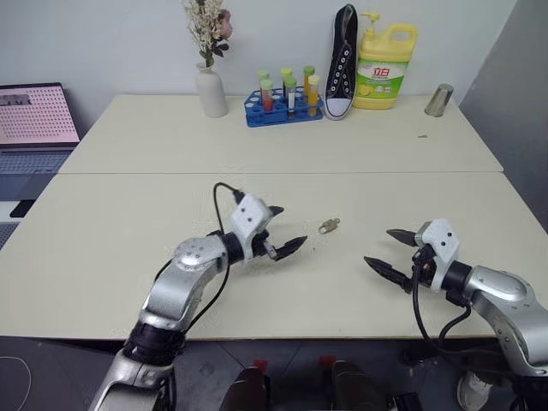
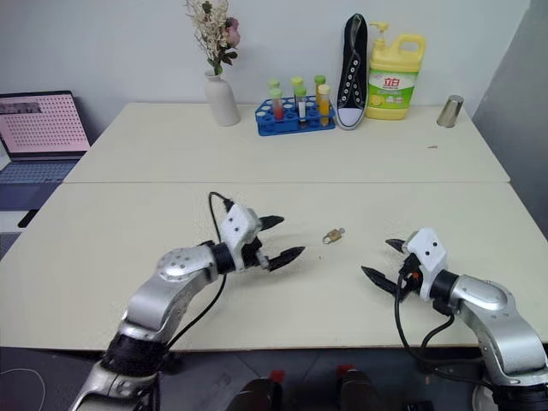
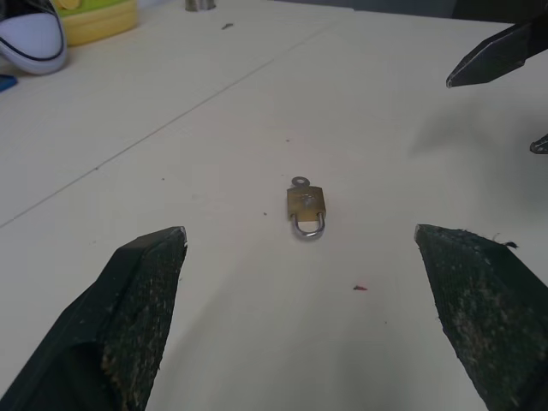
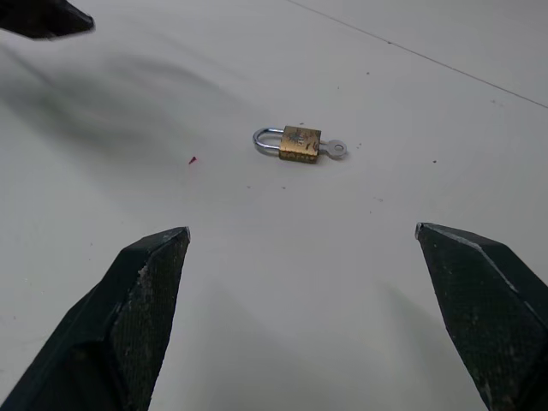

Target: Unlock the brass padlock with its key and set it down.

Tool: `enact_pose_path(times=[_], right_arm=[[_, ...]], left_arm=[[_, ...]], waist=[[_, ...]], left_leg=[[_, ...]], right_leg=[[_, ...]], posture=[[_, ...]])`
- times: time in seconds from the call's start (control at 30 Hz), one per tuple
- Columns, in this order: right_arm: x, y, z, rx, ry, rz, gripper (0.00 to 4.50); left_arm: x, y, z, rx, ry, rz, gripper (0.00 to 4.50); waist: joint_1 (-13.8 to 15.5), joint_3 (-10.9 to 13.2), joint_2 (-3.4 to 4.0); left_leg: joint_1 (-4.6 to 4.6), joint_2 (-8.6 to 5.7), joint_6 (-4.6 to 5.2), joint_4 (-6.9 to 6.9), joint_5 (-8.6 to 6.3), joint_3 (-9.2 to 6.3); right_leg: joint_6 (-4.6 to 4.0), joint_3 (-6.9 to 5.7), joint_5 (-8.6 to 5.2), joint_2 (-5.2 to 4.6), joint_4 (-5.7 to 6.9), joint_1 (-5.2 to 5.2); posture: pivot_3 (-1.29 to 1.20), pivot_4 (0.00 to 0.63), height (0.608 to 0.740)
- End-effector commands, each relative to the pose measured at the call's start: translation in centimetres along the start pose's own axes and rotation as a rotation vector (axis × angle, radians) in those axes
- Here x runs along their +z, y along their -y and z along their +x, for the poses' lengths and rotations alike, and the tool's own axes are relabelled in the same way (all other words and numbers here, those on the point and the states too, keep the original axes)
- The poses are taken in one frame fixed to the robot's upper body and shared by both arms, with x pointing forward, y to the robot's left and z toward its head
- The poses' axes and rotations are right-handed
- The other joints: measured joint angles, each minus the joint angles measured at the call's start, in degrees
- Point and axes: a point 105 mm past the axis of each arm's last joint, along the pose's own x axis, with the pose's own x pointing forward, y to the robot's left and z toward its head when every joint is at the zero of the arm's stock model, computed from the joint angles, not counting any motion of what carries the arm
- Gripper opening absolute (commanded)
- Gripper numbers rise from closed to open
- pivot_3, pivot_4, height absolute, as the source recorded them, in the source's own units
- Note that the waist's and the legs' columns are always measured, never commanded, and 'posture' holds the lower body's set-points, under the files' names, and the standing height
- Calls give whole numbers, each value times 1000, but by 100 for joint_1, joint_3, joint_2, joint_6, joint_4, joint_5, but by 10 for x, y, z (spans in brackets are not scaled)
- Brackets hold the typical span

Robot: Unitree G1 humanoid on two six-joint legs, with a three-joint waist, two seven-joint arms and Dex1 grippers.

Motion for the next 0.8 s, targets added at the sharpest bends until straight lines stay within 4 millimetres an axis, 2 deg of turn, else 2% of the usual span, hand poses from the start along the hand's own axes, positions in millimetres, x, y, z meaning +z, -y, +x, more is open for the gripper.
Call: enact_pose_path(times=[0.03, 0.27, 0.37, 0.5, 0.77, 0.8], right_arm=[[24, -6, -2, 0, 48, -8, 4436], [37, -15, 0, -27, 60, -12, 4436], [39, -17, 1, -33, 63, -12, 4436], [38, -21, -1, -35, 47, -17, 4436], [34, -22, -4, -50, 16, -21, 4436], [34, -23, -4, -51, 16, -20, 4500]], left_arm=[[-2, 5, 26, -39, -32, 32, 4500], [-13, -1, 70, -35, -91, 22, 4500], [-16, -7, 81, -7, -109, 19, 4500], [-19, 4, 97, -67, -119, 1, 4500], [-33, 8, 105, -95, -196, -7, 4500], [-35, 8, 105, -96, -211, -6, 4206]], waist=[[6, 1, -2], [4, 1, -3], [9, 2, -5], [-3, 2, -5], [-2, 1, -6], [-2, 1, -6]], left_leg=[[-2, 0, 0, 2, 0, 0], [-11, -2, -2, 1, 1, -1], [-14, -4, -1, 5, 1, -2], [-16, -5, -2, 3, 1, -1], [-14, -5, -1, 4, 1, -2], [-14, -6, -1, 4, 1, -2]], right_leg=[[1, -2, 0, 0, -1, 1], [1, -3, 0, -1, -4, -7], [2, -5, 0, -2, -4, -6], [3, -5, 0, -3, -6, -10], [3, -6, 0, -3, -3, -6], [3, -6, 0, -3, -3, -6]], posture=[[0, 150, 740], [0, 150, 740], [0, 150, 740], [0, 150, 740], [0, 150, 740], [0, 150, 740]])
